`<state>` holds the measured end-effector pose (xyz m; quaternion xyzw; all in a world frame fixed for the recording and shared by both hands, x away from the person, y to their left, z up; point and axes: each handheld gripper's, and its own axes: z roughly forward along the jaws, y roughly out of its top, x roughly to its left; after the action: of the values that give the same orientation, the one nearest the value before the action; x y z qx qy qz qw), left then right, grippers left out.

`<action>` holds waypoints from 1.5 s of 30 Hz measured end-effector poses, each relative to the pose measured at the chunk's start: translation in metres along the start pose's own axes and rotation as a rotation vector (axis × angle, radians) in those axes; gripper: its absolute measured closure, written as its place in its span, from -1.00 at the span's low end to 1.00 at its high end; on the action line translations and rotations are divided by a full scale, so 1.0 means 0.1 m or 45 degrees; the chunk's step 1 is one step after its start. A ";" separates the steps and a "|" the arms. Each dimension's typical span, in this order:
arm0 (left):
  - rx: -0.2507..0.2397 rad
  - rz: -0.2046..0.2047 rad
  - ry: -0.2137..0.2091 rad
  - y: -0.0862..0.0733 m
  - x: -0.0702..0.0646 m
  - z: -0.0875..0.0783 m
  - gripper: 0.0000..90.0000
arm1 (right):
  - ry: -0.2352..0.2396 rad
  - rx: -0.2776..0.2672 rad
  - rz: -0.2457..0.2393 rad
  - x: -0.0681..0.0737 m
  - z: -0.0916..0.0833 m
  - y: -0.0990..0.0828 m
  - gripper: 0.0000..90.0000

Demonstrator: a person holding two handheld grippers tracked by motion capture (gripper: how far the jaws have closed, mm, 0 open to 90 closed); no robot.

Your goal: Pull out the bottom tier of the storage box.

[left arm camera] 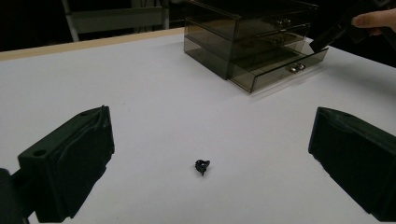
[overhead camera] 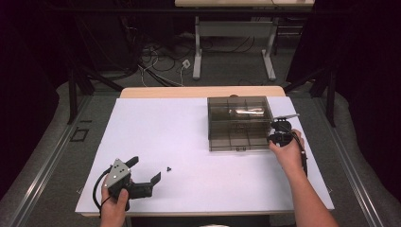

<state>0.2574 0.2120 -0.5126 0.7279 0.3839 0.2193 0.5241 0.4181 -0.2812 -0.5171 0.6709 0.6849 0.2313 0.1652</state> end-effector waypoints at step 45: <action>0.000 0.015 -0.006 0.02 -0.01 0.02 -0.99 | 0.012 0.016 0.002 0.01 -0.10 -0.14 0.98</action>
<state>0.2590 0.2096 -0.5118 0.7308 0.3784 0.2206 0.5236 0.4006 -0.2807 -0.5164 0.6713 0.6867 0.2302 0.1576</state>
